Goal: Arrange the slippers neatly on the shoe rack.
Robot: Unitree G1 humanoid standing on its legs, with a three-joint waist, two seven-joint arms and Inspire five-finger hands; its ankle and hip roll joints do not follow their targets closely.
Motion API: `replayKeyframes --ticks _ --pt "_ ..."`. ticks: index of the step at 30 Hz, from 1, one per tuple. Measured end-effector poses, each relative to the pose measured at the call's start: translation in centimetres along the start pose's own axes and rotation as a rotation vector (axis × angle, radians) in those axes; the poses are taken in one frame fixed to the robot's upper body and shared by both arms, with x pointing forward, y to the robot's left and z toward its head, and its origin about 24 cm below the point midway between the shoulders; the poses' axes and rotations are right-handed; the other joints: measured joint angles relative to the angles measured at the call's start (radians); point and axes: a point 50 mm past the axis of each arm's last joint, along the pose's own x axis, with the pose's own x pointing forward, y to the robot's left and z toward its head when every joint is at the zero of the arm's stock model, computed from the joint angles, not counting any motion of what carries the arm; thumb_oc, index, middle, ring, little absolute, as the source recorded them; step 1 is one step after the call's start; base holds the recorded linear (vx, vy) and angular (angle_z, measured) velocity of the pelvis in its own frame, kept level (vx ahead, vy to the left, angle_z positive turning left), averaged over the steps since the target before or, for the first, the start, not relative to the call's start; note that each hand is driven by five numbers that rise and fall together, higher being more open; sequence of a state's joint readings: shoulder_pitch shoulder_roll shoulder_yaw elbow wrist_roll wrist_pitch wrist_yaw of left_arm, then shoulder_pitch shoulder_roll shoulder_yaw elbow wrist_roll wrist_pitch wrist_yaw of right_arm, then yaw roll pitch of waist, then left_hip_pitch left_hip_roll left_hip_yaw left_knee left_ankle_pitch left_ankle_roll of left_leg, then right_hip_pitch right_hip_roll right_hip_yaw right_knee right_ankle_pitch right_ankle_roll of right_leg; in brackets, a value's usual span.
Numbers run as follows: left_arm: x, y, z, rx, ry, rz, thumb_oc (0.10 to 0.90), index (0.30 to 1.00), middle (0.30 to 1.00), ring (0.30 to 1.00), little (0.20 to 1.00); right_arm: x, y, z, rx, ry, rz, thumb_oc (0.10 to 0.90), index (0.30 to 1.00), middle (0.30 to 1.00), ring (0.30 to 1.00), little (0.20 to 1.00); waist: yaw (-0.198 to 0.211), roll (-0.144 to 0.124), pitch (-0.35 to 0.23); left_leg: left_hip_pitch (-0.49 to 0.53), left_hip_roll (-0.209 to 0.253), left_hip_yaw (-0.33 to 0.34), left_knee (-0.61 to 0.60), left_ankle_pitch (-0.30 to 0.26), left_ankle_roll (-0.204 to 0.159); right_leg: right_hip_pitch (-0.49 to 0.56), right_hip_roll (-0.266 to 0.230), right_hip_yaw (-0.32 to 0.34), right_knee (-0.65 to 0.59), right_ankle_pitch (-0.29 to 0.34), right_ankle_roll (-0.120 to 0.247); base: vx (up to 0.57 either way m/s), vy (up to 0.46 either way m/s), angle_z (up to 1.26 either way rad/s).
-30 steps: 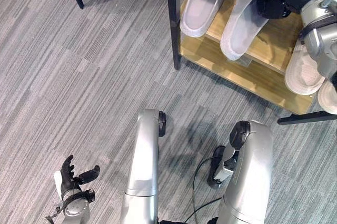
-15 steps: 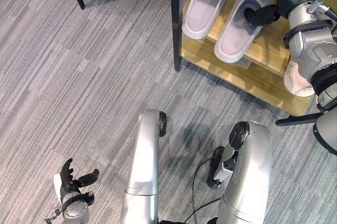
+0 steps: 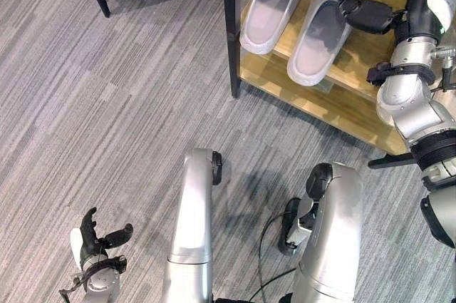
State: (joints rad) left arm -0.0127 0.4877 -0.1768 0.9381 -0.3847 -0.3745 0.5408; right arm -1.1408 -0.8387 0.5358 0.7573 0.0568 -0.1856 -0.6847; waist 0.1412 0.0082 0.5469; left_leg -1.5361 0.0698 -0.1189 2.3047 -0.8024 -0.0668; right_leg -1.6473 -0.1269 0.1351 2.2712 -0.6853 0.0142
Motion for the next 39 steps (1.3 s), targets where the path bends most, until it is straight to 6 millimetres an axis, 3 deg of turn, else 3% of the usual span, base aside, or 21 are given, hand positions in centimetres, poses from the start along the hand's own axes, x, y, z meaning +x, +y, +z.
replayKeyframes --ticks 5,9,10,12,15,17,19,29,39 --pt "0.0 0.0 -0.1 0.006 0.01 0.016 0.8 0.9 0.9 0.9 0.9 -1.1 -0.1 0.7 0.089 -0.038 -0.031 0.8 0.9 0.9 0.9 0.9 -0.012 -0.001 0.001 0.009 0.0 -0.001 0.0 0.0 0.0 0.011 0.0 0.0 0.0 0.0 0.0 -0.01 -0.005 0.0" --pt "0.0 0.0 0.1 -0.007 0.007 0.029 0.8 0.9 0.9 0.9 0.9 -3.4 -0.5 1.3 0.232 -0.066 -0.065 0.8 0.9 0.9 0.9 0.9 -0.023 -0.005 0.002 0.012 0.0 -0.002 0.001 -0.001 -0.002 0.014 0.002 -0.001 0.0 -0.001 0.001 -0.03 -0.012 0.0" --pt "0.0 -0.2 0.2 0.0 0.006 0.037 0.8 0.9 0.9 0.9 0.9 -4.9 -0.5 1.2 0.308 -0.054 -0.093 0.8 0.9 0.9 0.9 0.9 -0.024 -0.006 0.002 0.012 -0.001 -0.003 0.002 -0.002 -0.002 0.016 0.001 -0.001 0.001 -0.002 0.003 0.0 0.0 0.0" --pt "-0.1 -0.5 0.6 -0.01 -0.009 0.029 0.8 0.9 0.9 0.9 0.9 -6.7 0.1 -0.1 0.3 -0.008 -0.061 0.8 0.9 0.9 0.9 0.9 -0.041 -0.007 0.002 0.014 -0.001 -0.003 0.005 -0.002 -0.002 0.015 0.003 -0.001 0.002 -0.001 0.003 -0.02 0.0 0.0" --pt "-0.1 -0.6 0.7 -0.016 -0.015 0.03 0.8 0.9 0.9 0.9 0.9 -9.0 0.2 -0.5 0.344 0.021 -0.039 0.8 0.9 0.9 0.9 0.9 -0.048 -0.014 0.004 0.011 -0.001 -0.006 0.007 -0.004 -0.005 0.013 0.002 -0.002 0.005 -0.002 0.003 -0.02 0.003 -0.01" --pt "-0.1 -0.9 0.8 -0.008 -0.007 0.025 0.8 0.9 0.9 0.9 0.9 -11.6 1.4 -1.7 0.339 0.097 0.01 0.8 0.9 0.9 0.9 0.9 -0.068 -0.016 0.004 0.012 0.001 -0.009 0.013 -0.008 -0.013 0.012 0.003 -0.003 0.01 -0.002 0.003 -0.03 -0.003 -0.06" --pt "-0.1 -1.1 1.0 0.001 -0.019 0.017 0.8 0.9 0.9 0.9 0.9 -12.9 2.1 -2.4 0.336 0.143 0.048 0.8 0.9 0.9 0.9 0.9 -0.079 -0.016 0.004 0.013 0.001 -0.011 0.015 -0.008 -0.015 0.011 0.005 -0.004 0.013 -0.002 0.003 -0.03 0.005 -0.04" --pt "-0.2 -1.2 1.2 0.007 -0.036 0.025 0.8 0.9 0.9 0.9 0.9 -13.5 3.5 -2.0 0.307 0.129 0.162 0.8 0.9 0.9 0.9 0.9 -0.068 -0.016 0.005 0.014 0.003 -0.03 0.019 -0.014 -0.022 0.005 0.017 -0.021 0.02 0.0 -0.007 -0.01 -0.001 -0.02" --pt "-0.3 -1.4 1.2 0.022 -0.045 0.018 0.8 0.9 0.9 0.9 0.9 -14.2 4.7 -1.0 0.172 -0.001 0.288 0.8 0.9 0.9 0.9 0.9 -0.065 -0.016 0.005 0.014 0.002 -0.032 0.031 -0.017 -0.017 0.011 0.017 -0.019 0.025 -0.001 -0.004 0.0 0.0 0.0"
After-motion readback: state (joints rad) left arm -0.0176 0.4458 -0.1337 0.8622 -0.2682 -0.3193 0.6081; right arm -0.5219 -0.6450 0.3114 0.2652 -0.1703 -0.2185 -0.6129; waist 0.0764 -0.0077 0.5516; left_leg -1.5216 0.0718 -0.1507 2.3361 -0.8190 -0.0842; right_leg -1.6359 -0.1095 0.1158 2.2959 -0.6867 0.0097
